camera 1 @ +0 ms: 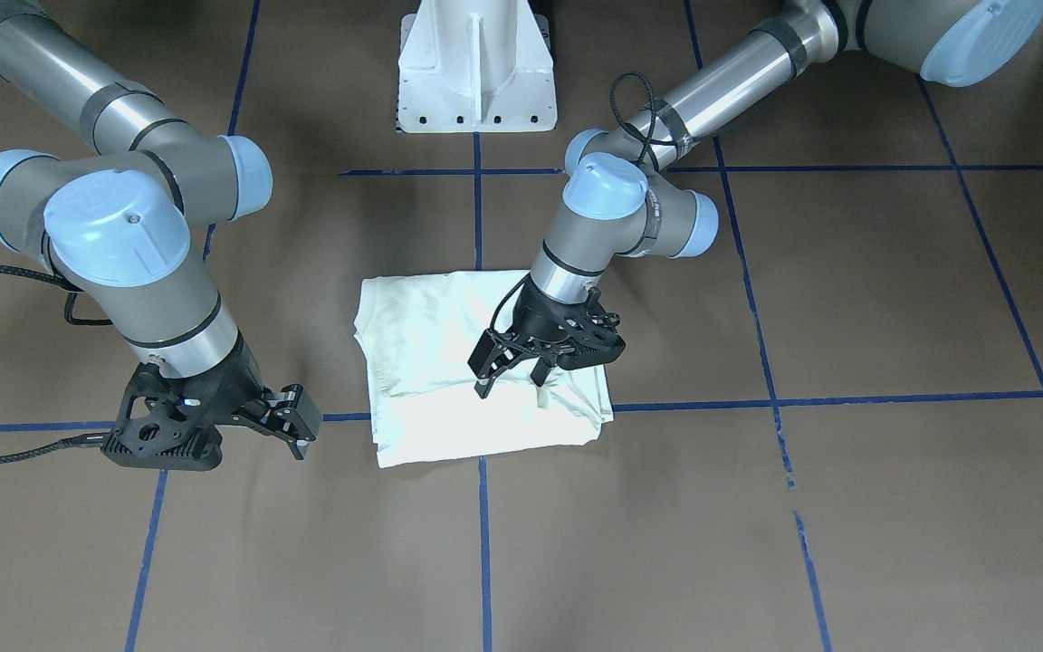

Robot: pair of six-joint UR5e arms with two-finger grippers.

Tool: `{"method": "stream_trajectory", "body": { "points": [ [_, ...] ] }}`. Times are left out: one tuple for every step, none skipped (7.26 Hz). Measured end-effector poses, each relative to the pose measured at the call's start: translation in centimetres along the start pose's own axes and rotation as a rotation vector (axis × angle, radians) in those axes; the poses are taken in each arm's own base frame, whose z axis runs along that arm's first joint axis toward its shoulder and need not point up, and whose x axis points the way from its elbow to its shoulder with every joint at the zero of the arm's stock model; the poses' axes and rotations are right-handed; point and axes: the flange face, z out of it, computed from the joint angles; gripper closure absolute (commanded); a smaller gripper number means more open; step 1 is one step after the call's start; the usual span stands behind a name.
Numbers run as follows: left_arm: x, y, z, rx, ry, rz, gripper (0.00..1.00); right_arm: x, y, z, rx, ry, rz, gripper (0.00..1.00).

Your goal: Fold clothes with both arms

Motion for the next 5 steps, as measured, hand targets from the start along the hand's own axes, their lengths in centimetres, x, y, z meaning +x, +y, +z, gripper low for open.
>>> {"method": "stream_trajectory", "body": {
  "points": [
    [0.1,-0.1,-0.3,-0.001,0.008,0.016,0.0,0.0,0.0,0.0,0.0,0.0,0.001,0.0],
    [1.3,-0.5,-1.6,0.0,0.039,0.032,0.0,0.0,0.1,0.0,-0.001,0.0,0.002,0.0],
    [2.4,-1.3,-3.2,0.007,0.069,0.049,0.0,-0.1,0.1,0.1,-0.001,0.0,0.002,0.0],
    [2.5,-2.5,-4.1,0.021,0.081,0.071,0.0,-0.1,0.1,0.1,-0.002,-0.001,0.002,0.0],
    [1.7,-4.0,-4.4,0.04,0.074,0.1,0.0,-0.2,0.2,0.1,-0.003,-0.001,0.002,0.0]
  ]
}}
